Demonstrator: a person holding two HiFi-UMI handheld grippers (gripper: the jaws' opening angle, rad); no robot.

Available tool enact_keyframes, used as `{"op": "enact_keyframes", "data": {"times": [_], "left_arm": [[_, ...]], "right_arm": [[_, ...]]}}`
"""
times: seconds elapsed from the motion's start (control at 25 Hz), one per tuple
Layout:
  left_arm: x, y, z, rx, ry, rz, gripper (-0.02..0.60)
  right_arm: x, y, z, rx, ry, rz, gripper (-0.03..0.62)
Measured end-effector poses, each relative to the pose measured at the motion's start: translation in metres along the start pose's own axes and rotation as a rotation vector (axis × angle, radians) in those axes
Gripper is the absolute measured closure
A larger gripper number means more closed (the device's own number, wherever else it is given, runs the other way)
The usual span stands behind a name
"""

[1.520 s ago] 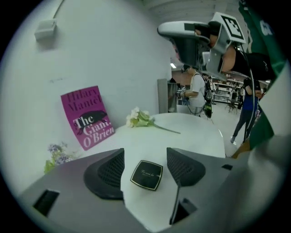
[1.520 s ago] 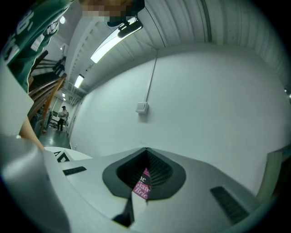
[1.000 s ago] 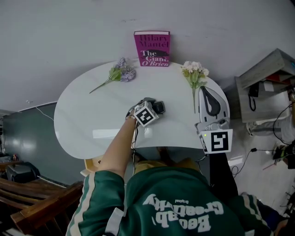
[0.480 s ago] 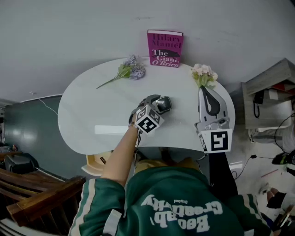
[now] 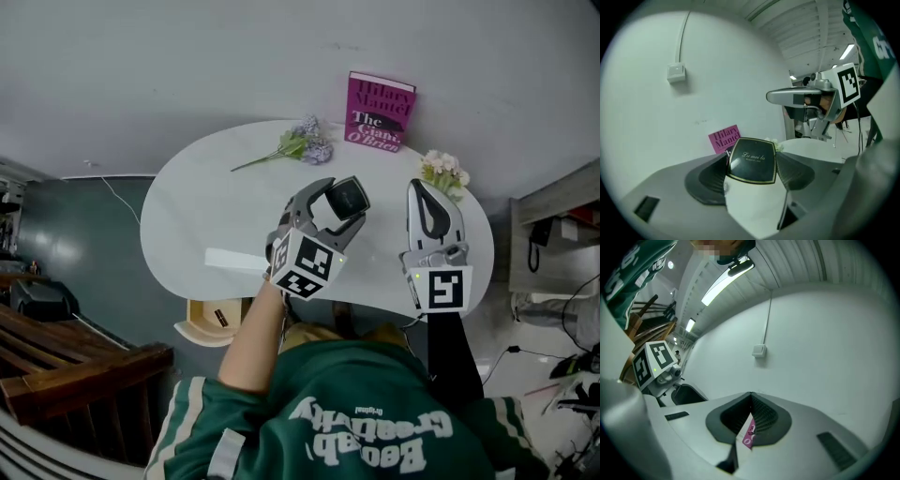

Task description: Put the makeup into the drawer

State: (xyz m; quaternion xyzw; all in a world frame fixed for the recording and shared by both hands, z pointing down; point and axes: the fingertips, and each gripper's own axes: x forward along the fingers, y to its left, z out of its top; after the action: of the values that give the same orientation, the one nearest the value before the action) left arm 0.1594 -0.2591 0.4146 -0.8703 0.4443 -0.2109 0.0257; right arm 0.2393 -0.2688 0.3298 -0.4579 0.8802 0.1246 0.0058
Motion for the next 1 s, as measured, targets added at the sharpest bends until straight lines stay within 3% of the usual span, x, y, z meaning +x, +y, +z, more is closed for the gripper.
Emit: {"op": "enact_keyframes", "data": {"times": [0.28,0.44,0.68,1.0], "left_arm": [[-0.034,0.02,-0.008,-0.057,-0.019,0.104,0.225],[-0.074,0.044,-0.027,-0.095,0.006,0.218,0.225],[-0.16,0.081,-0.058,-0.164,0.037,0.397,0.225],[-0.307,0.11,-0.134,-0.297,0.139,0.727,0.225]], "right_arm": [[0.014,0.032,0.002,-0.009,-0.003,0.089,0.586],[0.033,0.073,0.005,0.007,-0.019,0.196,0.586],[0.058,0.16,0.013,0.028,-0.03,0.382,0.586],[0.083,0.318,0.035,0.098,-0.092,0.708,0.586]]}}
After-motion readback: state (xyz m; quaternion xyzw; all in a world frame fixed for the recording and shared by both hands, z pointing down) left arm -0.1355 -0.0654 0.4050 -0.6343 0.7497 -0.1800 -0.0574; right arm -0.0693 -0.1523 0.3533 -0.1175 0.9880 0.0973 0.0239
